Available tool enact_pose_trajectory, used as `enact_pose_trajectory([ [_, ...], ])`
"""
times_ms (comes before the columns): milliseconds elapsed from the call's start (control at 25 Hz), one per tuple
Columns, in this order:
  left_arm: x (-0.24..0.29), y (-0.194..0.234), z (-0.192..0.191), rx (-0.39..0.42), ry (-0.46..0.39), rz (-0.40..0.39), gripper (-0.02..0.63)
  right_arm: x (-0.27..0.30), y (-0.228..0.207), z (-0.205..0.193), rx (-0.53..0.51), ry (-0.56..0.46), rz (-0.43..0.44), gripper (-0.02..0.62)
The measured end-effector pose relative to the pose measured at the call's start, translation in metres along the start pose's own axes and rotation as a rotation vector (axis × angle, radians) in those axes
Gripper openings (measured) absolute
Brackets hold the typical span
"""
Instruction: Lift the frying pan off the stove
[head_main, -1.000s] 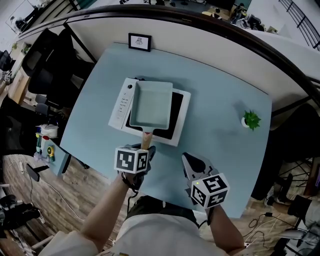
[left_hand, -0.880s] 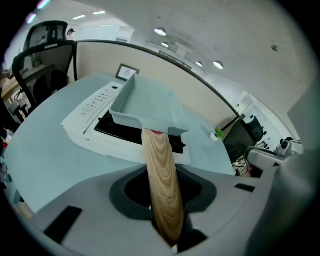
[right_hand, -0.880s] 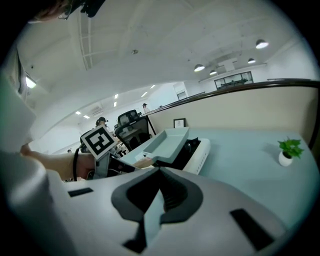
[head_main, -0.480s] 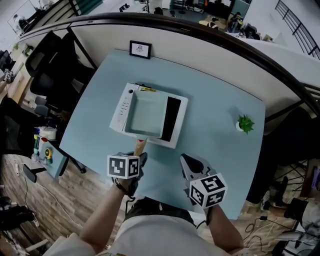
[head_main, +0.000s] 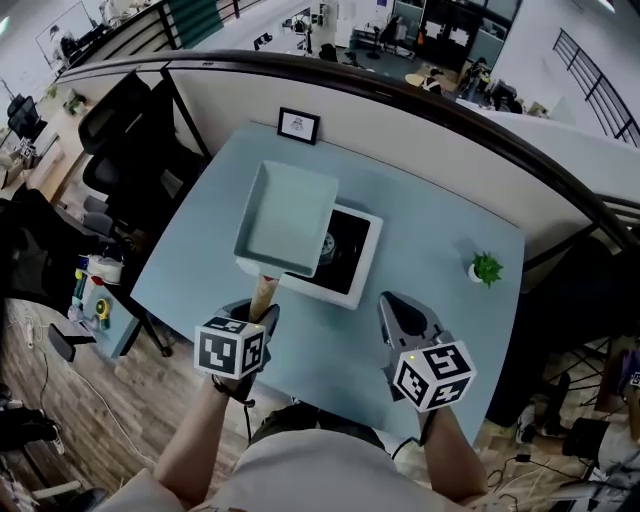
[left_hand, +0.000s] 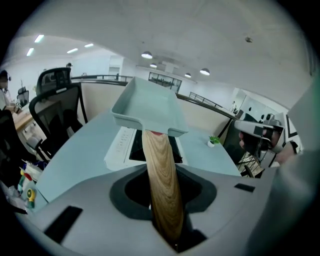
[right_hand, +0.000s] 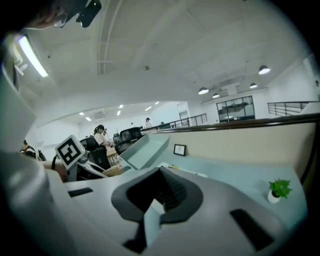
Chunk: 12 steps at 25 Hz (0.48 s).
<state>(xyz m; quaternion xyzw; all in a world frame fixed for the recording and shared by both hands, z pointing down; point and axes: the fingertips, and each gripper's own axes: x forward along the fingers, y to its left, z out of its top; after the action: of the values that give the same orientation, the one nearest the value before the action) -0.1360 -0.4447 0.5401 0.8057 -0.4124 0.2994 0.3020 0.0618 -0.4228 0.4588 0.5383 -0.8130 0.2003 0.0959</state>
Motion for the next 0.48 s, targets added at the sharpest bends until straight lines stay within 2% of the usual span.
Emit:
enact_pose_trajectory([
  [120, -0.027, 0.003, 0.019, 0.071, -0.062, 0.041, 0.107, -0.013, 0.0, 0.028, -0.01, -0.077, -0.033, 0.003],
  [240, -0.055, 0.005, 0.036, 0.147, -0.122, 0.088, 0.109, -0.028, 0.008, 0.056, -0.066, -0.132, -0.054, 0.003],
  [360, -0.082, 0.004, 0.053, 0.19, -0.196, 0.095, 0.109, -0.044, 0.024, 0.084, -0.132, -0.185, -0.056, 0.003],
  [480, -0.107, 0.001, 0.068, 0.236, -0.27, 0.109, 0.109, -0.061, 0.037, 0.106, -0.148, -0.244, -0.055, 0.003],
])
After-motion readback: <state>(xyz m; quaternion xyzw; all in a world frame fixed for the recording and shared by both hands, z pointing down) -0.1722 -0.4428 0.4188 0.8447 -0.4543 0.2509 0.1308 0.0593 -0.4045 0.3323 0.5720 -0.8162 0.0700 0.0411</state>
